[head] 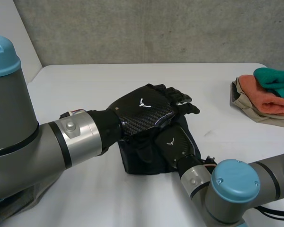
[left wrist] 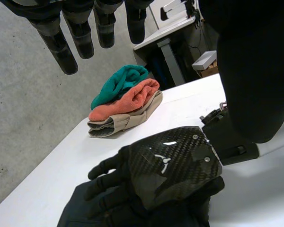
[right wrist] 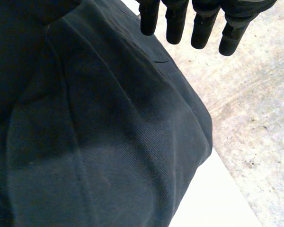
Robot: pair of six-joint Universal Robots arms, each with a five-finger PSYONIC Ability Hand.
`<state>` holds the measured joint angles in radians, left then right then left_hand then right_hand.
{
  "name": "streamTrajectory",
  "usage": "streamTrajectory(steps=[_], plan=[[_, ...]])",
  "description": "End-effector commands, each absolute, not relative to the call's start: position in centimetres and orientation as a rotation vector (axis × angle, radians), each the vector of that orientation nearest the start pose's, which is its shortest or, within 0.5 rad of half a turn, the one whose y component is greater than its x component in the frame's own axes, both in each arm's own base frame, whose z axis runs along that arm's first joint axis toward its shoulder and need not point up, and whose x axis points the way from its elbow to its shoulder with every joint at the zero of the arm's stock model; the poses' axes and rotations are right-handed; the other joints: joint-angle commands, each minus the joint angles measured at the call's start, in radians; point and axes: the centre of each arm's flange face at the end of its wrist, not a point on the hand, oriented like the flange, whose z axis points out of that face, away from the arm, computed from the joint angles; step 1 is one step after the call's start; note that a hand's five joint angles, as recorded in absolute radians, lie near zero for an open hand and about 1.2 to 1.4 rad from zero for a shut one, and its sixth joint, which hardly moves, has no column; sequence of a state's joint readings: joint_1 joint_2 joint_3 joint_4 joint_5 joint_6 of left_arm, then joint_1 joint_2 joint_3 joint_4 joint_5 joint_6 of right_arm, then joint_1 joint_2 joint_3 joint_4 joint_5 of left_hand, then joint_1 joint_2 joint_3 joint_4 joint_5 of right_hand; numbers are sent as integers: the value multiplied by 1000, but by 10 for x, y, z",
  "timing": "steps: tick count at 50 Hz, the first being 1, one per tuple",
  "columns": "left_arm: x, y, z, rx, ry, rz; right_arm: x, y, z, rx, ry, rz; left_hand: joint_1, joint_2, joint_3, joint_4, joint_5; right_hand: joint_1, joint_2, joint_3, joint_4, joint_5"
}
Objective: Fold the laundry.
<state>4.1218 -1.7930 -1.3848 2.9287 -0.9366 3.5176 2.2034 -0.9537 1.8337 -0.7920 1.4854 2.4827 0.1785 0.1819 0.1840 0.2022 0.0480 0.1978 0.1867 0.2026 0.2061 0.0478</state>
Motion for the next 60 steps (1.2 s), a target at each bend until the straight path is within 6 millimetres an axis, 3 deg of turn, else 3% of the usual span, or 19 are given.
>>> streamTrajectory(steps=[1, 12, 16, 17, 20, 27, 32, 36, 37, 40, 41, 43, 44, 46, 51, 54, 55, 58, 60], plan=[[-329, -162, 282, -1363, -1526, 1467, 330, -217, 98, -1402, 1754, -2120, -4, -7, -9, -28, -48, 62, 73, 57, 54, 37], [-328, -164, 281, -1359, -1532, 1465, 343, -232, 102, -1355, 1732, -2143, -4, -7, -9, -28, -48, 223, 234, 218, 215, 198], [-327, -165, 281, -1357, -1536, 1465, 347, -241, 103, -1345, 1724, -2161, -4, -7, -9, -28, -48, 853, 864, 848, 845, 828], [-327, -165, 282, -1356, -1533, 1471, 349, -245, 106, -1331, 1716, -2179, -4, -7, -9, -28, -48, 1195, 1206, 1190, 1187, 1170], [-326, -167, 284, -1351, -1534, 1482, 349, -254, 116, -1289, 1705, -2226, -4, -7, -9, -28, -48, 1198, 1210, 1194, 1190, 1174], [-322, -172, 302, -1328, -1506, 1556, 349, -294, 184, -992, 1585, -2423, -4, -7, -9, -28, -48, 1198, 1210, 1194, 1190, 1174], [-320, -177, 318, -1291, -1485, 1613, 334, -330, 229, -854, 1567, -2532, -4, -7, -9, -28, -48, 1198, 1210, 1194, 1190, 1174], [-319, -179, 330, -1253, -1471, 1651, 307, -366, 267, -746, 1552, -2642, -4, -7, -9, -28, -48, 1198, 1210, 1194, 1190, 1174], [-319, -181, 332, -1239, -1466, 1662, 293, -383, 279, -696, 1552, -2680, -4, -7, -9, -28, -48, 1198, 1210, 1194, 1190, 1174], [-320, -183, 334, -1221, -1459, 1677, 267, -406, 296, -619, 1549, -2732, -4, -7, -9, -28, -48, 1198, 1210, 1194, 1190, 1174], [-321, -184, 335, -1212, -1453, 1686, 248, -421, 306, -579, 1544, -2759, -4, -7, -9, -28, -48, 1198, 1210, 1194, 1190, 1174], [-321, -184, 334, -1205, -1453, 1687, 227, -438, 310, -556, 1545, -2777, -4, -7, -9, -28, -48, 1198, 1210, 1194, 1190, 1174], [-322, -184, 333, -1201, -1454, 1684, 206, -453, 313, -549, 1544, -2791, -4, -7, -9, -28, -48, 1198, 1210, 1194, 1190, 1174], [-322, -184, 331, -1200, -1457, 1676, 189, -466, 313, -559, 1542, -2796, -4, -7, -9, -28, -48, 1198, 1210, 1194, 1190, 1174], [-324, -183, 317, -1211, -1485, 1637, 121, -508, 288, -617, 1615, -2778, -4, -7, -9, -28, -48, 1198, 1210, 1194, 1190, 1174], [-325, -183, 312, -1213, -1494, 1621, 97, -522, 270, -651, 1653, -2749, -4, -7, -9, -28, -48, 1198, 1210, 1194, 1190, 1174], [-326, -183, 309, -1214, -1498, 1614, 81, -529, 253, -666, 1692, -2711, -4, -7, -9, -28, -48, 1198, 1210, 1194, 1190, 1174], [-327, -183, 303, -1219, -1508, 1595, 59, -535, 228, -678, 1745, -2640, -4, -7, -9, -28, -48, 1198, 1210, 1194, 1190, 1174], [-328, -183, 298, -1220, -1519, 1580, 44, -538, 199, -686, 1800, -2549, -4, -7, -9, -28, -48, 1198, 1210, 1194, 1190, 1174]])
